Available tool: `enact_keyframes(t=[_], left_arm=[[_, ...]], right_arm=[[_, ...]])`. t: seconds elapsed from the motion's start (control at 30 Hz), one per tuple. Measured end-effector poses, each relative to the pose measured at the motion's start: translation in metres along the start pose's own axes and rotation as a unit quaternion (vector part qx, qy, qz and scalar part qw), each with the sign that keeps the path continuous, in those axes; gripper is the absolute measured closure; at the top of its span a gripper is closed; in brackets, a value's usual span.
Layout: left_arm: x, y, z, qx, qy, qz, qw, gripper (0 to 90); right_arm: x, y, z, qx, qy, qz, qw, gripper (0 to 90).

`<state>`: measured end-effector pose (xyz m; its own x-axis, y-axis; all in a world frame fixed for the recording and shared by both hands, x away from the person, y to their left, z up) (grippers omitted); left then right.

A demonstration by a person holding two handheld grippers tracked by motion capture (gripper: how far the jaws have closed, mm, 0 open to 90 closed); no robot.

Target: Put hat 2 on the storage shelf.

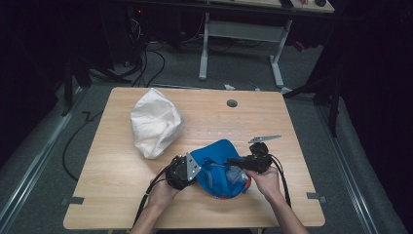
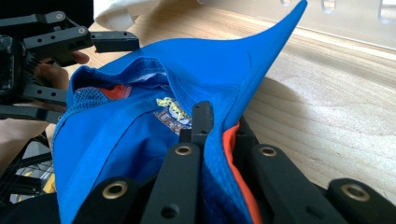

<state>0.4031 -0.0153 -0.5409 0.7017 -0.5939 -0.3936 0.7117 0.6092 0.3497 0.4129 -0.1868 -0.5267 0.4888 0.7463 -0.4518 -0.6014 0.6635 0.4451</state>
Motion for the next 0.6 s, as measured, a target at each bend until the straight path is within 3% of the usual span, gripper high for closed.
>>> enact_keyframes(t=[0.13, 0.17, 0.27, 0.6], left_arm=[[-0.003, -0.003, 0.003, 0.014, -0.003, -0.008, 0.9999, 54.2], [-0.004, -0.006, 0.006, 0.014, -0.015, -0.023, 0.9995, 60.1], [-0.005, -0.011, 0.011, 0.023, -0.019, -0.037, 0.9989, 66.9], [-0.01, -0.016, 0.014, 0.02, -0.016, -0.082, 0.9963, 76.4]], right_arm=[[0.0, 0.002, 0.002, -0.002, -0.005, 0.006, 1.0, 85.4], [-0.001, 0.002, 0.003, -0.001, -0.006, 0.006, 1.0, 85.3], [0.001, 0.004, 0.005, -0.005, -0.01, 0.005, 0.9999, 85.2], [0.001, 0.003, 0.011, 0.009, -0.025, 0.015, 0.9995, 82.0]])
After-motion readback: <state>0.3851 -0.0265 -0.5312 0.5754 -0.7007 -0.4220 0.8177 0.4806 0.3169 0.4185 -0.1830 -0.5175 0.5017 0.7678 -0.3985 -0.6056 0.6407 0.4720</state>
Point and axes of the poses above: each handheld gripper's, and its own axes: x roughly forward along the jaws, z roughly out of its top, y roughly to its left, the point moved 9 cm from there along x, roughly forward along the jaws, and after that the axes turned 14 degrees about -y, right-handed, at the moved point
